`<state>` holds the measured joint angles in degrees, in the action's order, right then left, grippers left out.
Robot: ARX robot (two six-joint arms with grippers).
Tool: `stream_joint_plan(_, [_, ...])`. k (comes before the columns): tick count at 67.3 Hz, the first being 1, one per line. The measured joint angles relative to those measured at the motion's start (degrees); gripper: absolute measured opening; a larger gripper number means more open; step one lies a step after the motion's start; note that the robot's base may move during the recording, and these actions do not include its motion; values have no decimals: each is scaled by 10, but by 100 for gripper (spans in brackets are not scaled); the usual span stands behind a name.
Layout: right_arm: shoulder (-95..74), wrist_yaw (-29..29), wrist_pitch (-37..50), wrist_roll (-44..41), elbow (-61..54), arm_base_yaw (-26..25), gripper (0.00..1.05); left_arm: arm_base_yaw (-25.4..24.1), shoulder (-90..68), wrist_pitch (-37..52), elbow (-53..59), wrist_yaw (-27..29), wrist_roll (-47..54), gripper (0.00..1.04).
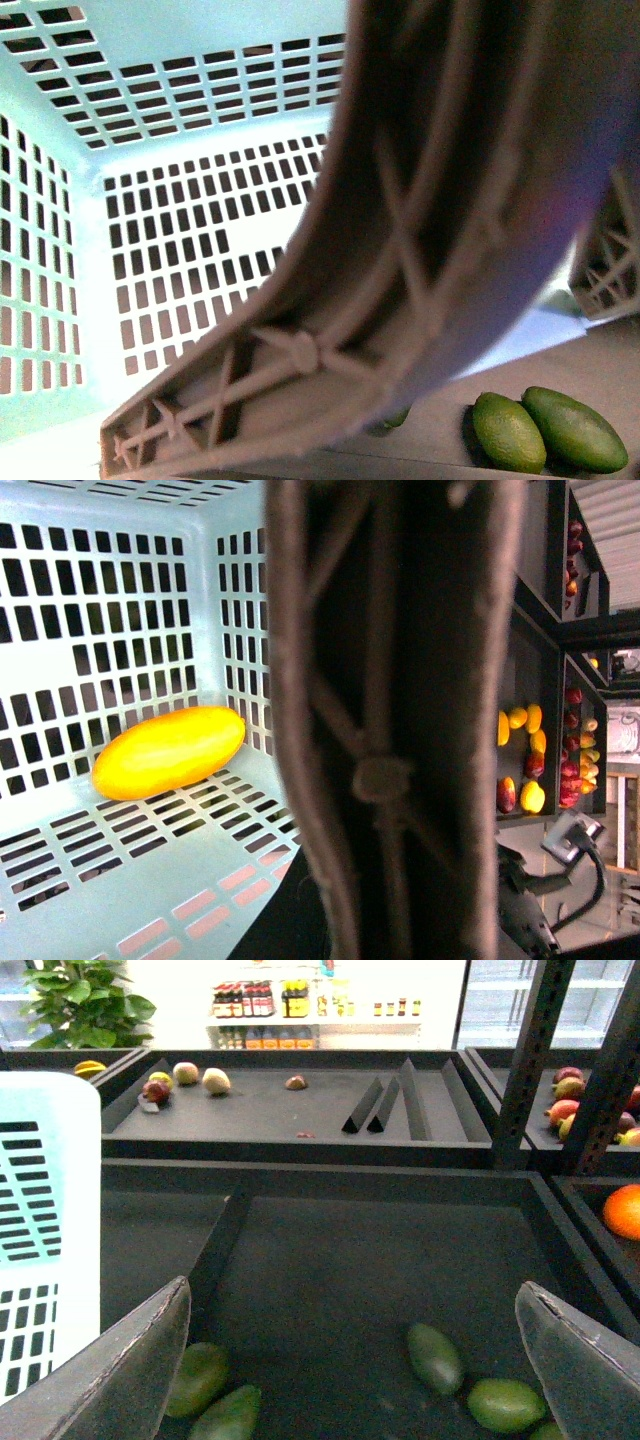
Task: Pick mango and avocado into basket
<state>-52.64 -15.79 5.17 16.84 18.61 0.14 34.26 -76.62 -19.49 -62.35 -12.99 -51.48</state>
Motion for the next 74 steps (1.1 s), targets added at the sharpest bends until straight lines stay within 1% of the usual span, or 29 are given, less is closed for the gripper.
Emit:
stream_joint_plan(3, [-37, 26, 17, 4, 4, -24, 96, 0, -1, 0, 0, -2, -1, 5])
stream_joint_plan(7, [-90, 63, 67, 0, 14, -54, 96, 0, -1, 0, 0, -2, -3, 5])
stream_joint_plan(15, [-209, 94, 168, -32, 39, -106, 96, 0, -1, 0, 0, 2, -2, 5])
stream_joint_plan(18, [-248, 103, 196, -49, 47, -118, 96, 0, -1, 0, 0, 5, -3, 5])
stream_joint_plan(20, [-287, 108, 223, -70, 55, -127, 96, 0, -1, 0, 0, 6, -3, 5])
stream_joint_plan(28, [-400, 132, 280, -167, 80, -150, 96, 0, -1, 0, 0, 10, -1, 5])
stream_joint_plan(31, [-434, 144, 284, -195, 92, -159, 96, 0, -1, 0, 0, 10, 0, 5])
stream_joint_plan(35, [-487, 162, 284, -257, 112, -177, 96, 0, -1, 0, 0, 8, 0, 5])
stream_joint_plan(38, [-517, 163, 283, -284, 125, -190, 96, 0, -1, 0, 0, 5, -2, 5])
stream_joint_plan(39, [-537, 166, 281, -311, 136, -199, 96, 0, -1, 0, 0, 5, -2, 5])
stream_joint_plan(46, [-602, 170, 261, -378, 179, -236, 96, 0, -1, 0, 0, 1, -2, 5])
stream_joint_plan(58, [-670, 175, 238, -428, 243, -277, 96, 0, -1, 0, 0, 1, -2, 5])
stream_joint_plan(70, [-710, 183, 243, -468, 289, -290, 96, 0, -1, 0, 0, 4, -2, 5])
stream_joint_plan(74, [-728, 182, 233, -499, 312, -292, 96, 0, -1, 0, 0, 6, -2, 5])
